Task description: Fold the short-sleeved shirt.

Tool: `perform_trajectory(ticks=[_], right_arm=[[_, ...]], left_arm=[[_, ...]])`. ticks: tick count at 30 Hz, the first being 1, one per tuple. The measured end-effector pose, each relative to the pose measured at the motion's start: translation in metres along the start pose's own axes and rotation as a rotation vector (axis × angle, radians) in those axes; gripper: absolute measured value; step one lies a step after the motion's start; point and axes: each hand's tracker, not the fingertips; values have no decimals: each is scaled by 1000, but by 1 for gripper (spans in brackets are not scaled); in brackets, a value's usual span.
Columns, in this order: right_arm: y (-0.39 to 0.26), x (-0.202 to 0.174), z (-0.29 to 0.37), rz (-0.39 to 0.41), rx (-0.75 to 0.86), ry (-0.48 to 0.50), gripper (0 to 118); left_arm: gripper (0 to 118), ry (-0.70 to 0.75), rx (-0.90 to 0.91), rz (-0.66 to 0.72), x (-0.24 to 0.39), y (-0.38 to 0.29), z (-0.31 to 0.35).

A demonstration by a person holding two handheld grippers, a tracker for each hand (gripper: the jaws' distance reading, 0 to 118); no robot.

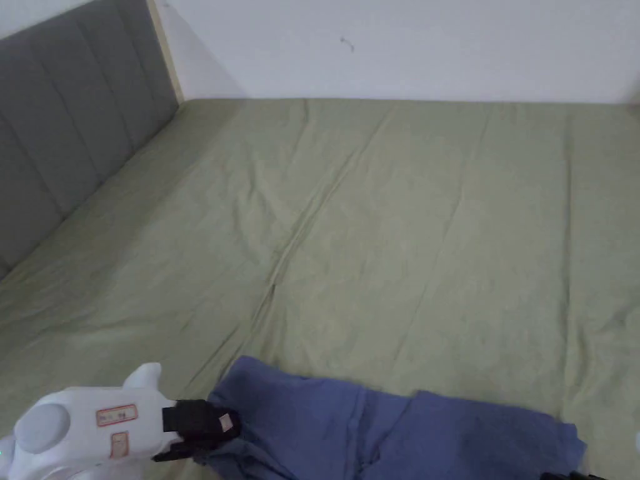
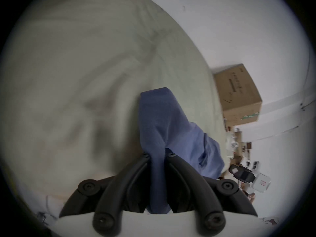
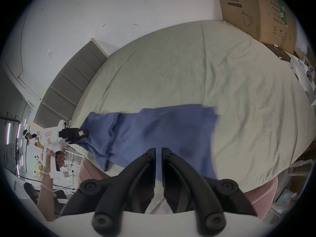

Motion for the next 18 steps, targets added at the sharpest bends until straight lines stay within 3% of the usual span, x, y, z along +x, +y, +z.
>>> perform_trajectory(ticks=[6,10,13,18], right_arm=[[-9,9,-3,-32,-19,-7,8],[-12,16,3,-37,-14,-23,8],[-13,25,10,-43,5,-47,8],[-19,51,20,-175,39,4,8]], left_arm=[[10,57,61,-67,19,4,34],[10,67,93,-275,124,-24,36],[10,-20,76,-403,168,-31,18],[10,-90,4,-545,252,-71,-43]])
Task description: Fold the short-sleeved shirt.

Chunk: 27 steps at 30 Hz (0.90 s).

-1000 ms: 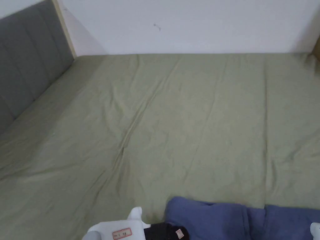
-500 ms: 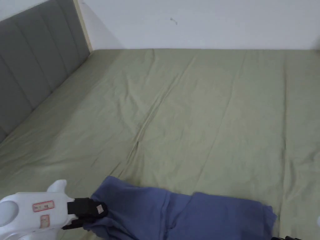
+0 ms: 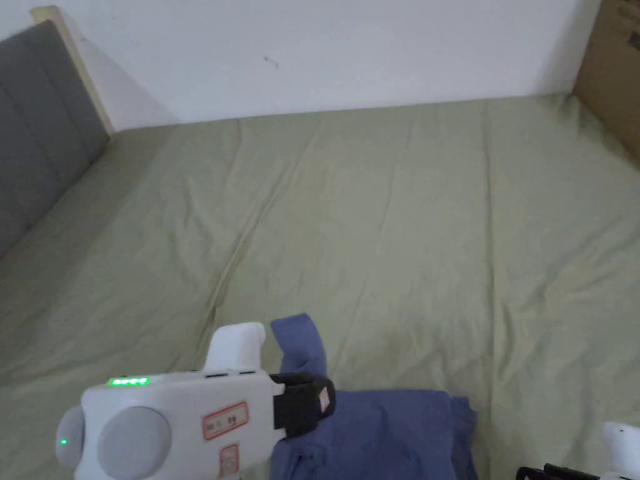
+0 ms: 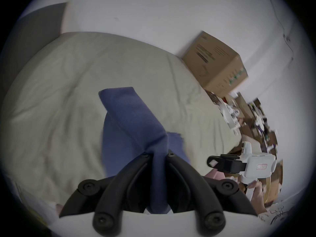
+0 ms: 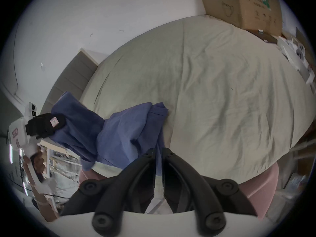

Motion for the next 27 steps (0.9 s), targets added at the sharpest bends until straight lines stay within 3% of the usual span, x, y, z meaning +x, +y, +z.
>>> perform_trajectory(ticks=[2,3,4,5,6,10,13,14,16,17,19,22,27], right_arm=[[-5,13,3,-65,9,-2,8],[-7,18,4,-77,10,-16,8],[-10,23,7,-85,12,-26,8],[-13,28,10,-91,15,-32,8],[-15,34,13,-98,16,-29,8],[-22,52,21,-141,27,-6,8],[-23,62,19,-160,21,-17,8],[-23,64,19,-165,21,-18,8],[-22,66,16,-171,21,-15,8],[-22,66,15,-172,24,-12,8],[-21,64,15,-167,26,-7,8],[-22,61,15,-157,32,-2,8],[-25,65,14,-174,28,14,8]], left_arm=[[25,-96,-97,-29,27,-8,-40],[43,-118,-161,-28,36,-14,-58],[74,-132,-214,-24,44,-22,-75],[88,-133,-252,-33,45,-32,-90],[91,-93,-241,-21,50,-39,-99],[85,-45,-207,0,46,-41,-92],[60,-104,-119,77,24,-33,-66],[60,-81,-103,103,16,-31,-60],[14,52,-93,83,1,-34,-58],[8,119,-93,72,0,-38,-59],[7,140,-154,82,-12,-48,-71],[4,11,-216,186,-15,-63,-91],[2,-38,-326,76,27,-83,-125]])
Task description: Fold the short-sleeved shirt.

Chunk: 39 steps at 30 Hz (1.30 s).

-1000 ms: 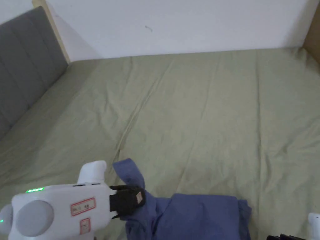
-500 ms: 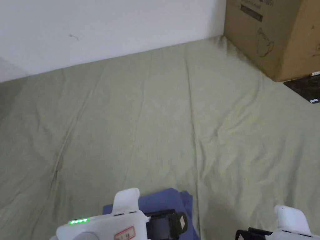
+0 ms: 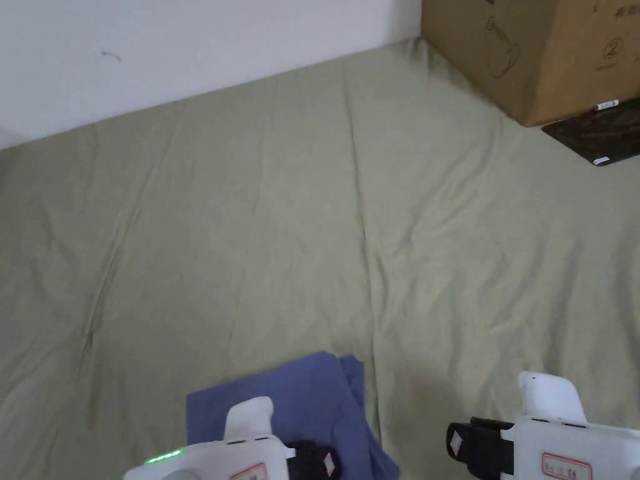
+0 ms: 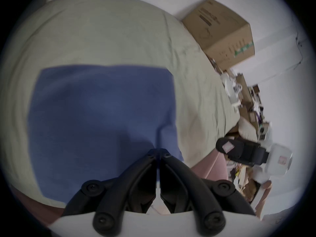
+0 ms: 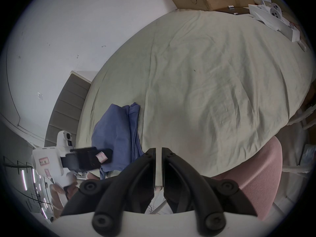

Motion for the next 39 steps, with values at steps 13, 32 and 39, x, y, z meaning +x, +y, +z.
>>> perform_trajectory(ticks=[13,32,39], right_arm=[[4,-9,11,12,6,-49,8],[10,-144,-160,496,-209,-154,8],[16,-145,-144,501,-176,-142,8]], left_arm=[[0,-166,16,-118,42,-2,10],[5,-184,303,413,-163,-66,126],[118,-387,291,427,-183,-35,91]])
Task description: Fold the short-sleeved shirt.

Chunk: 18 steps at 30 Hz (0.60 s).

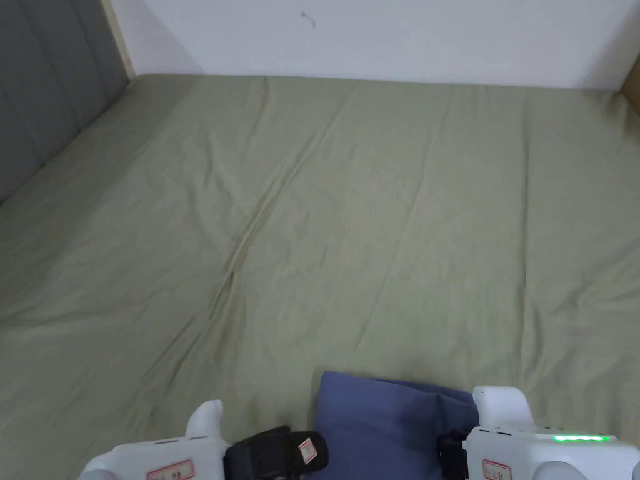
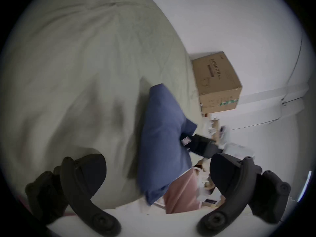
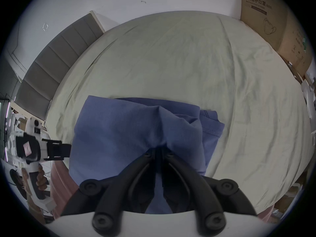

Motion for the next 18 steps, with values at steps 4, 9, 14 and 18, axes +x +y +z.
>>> perform_trajectory(ticks=[4,9,14,18], right_arm=[[3,1,-1,-29,-10,0,8],[3,-2,1,-37,-15,-15,8],[11,-7,7,-39,-32,-11,8],[19,-22,13,-35,-11,3,8]], left_arm=[[118,-103,-76,91,-19,21,-39],[58,-101,-201,142,-30,30,-84],[20,-53,-239,-11,-14,35,-74],[20,3,-216,-66,-7,53,-45]])
